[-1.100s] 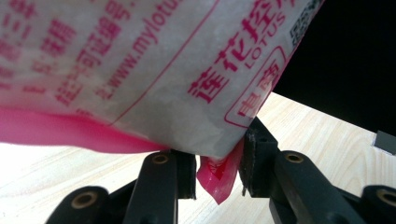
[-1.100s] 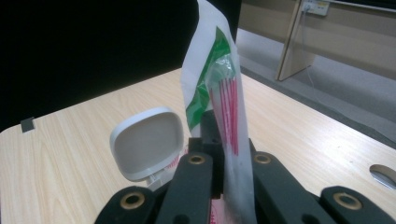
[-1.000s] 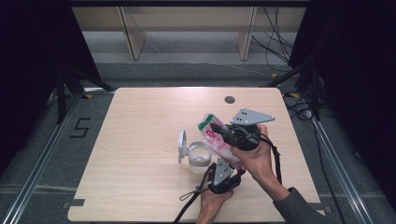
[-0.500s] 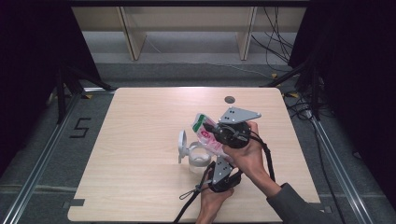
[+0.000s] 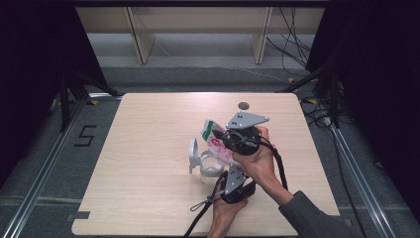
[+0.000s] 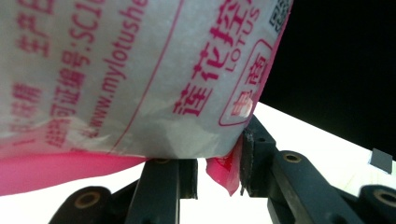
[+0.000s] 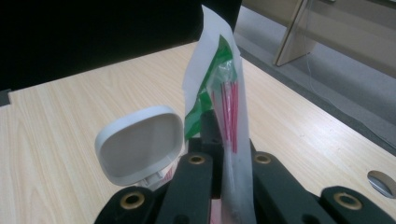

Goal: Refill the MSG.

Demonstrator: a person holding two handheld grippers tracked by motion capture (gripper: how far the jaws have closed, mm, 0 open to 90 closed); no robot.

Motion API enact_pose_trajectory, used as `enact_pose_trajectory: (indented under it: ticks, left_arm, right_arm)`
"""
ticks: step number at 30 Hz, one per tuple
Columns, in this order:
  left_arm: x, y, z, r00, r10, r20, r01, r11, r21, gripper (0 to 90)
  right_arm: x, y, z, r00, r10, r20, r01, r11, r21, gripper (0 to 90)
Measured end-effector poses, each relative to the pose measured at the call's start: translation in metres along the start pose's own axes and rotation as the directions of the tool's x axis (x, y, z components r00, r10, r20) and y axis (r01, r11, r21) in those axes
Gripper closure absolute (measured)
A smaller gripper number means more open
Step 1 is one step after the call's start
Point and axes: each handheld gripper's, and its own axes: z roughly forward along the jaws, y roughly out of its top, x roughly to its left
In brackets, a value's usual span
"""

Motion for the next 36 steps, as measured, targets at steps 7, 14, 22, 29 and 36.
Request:
enact_pose_trajectory:
  ticks: [7,14,22,29,36]
  left_arm:
    - [0.0,-0.001,0.0,1.0,-0.001,0.002,0.001,1.0,0.0,70.9]
    - [0.0,-0.001,0.001,1.0,-0.002,0.005,0.002,1.0,-0.01,70.9]
    - [0.001,-0.001,0.001,0.9999,-0.011,0.001,0.011,0.9999,-0.008,70.9]
    - [0.001,-0.002,0.001,0.9997,-0.023,0.006,0.023,0.9996,-0.015,71.0]
    - [0.001,-0.002,0.001,0.9997,-0.024,0.007,0.024,0.9995,-0.018,71.0]
  right_arm:
    - [0.0,-0.001,0.003,1.0,-0.002,0.004,0.002,1.0,0.0,90.0]
    - [0.0,-0.001,0.005,1.0,-0.003,0.004,0.003,1.0,0.002,90.0]
    - [0.003,0.001,0.008,0.9999,-0.005,0.009,0.004,1.0,0.022,90.0]
    - [0.003,0.001,0.011,0.9999,-0.012,-0.006,0.012,0.999,0.032,90.0]
    - [0.004,0.002,0.012,0.9994,-0.033,-0.002,0.033,0.999,0.041,90.0]
